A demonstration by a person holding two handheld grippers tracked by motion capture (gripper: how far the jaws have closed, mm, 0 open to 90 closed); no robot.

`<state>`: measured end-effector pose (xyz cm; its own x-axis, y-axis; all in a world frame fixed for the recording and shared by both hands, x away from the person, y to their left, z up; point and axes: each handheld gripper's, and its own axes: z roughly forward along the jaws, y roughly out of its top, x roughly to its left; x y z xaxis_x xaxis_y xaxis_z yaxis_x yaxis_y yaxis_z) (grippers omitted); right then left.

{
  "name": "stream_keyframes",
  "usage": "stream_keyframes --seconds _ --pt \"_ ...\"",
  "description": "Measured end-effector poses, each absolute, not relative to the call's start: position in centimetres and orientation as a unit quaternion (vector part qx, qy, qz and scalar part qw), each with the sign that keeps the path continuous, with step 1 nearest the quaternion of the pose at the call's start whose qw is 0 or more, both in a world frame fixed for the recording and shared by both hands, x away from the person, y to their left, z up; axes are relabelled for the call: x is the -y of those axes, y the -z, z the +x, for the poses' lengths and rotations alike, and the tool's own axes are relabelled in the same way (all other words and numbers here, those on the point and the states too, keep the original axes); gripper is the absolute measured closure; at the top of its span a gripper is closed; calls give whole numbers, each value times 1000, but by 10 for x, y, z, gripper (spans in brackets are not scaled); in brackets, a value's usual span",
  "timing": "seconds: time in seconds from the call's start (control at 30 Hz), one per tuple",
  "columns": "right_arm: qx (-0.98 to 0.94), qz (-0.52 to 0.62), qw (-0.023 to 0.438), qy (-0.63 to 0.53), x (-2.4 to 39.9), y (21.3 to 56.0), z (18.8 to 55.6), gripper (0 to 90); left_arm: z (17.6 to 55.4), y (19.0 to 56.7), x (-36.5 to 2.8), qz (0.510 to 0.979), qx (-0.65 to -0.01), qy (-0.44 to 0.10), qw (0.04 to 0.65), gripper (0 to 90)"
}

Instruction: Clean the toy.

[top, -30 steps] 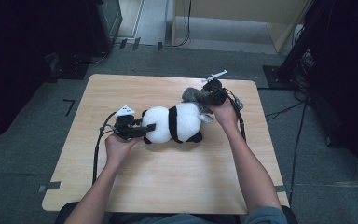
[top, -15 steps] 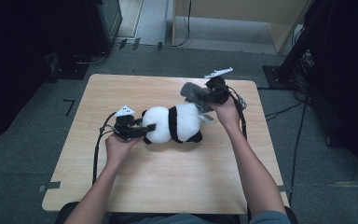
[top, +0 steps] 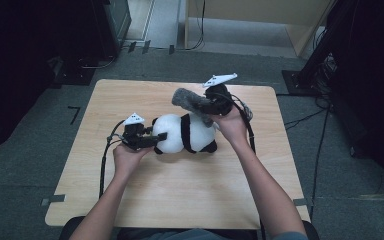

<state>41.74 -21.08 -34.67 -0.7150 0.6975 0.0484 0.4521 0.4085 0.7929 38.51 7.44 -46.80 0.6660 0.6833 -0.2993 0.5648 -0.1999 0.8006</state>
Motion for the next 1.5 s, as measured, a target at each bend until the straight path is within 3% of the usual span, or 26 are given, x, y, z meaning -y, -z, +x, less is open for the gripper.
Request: stream_keyframes --seconds 0.33,0.63,0.97,1.5 --pt "-834 310 124 -438 162 348 409 741 385 468 -75 772 -404 -62 488 403" --pt "-839 317 104 -429 139 377 413 741 384 468 -74 772 -405 -63 487 404" --pt "-833 351 113 -412 165 401 419 733 385 469 -75 773 -403 -64 485 405" --pt "-825 366 150 -404 207 394 410 732 385 469 -75 772 -403 -63 488 405"
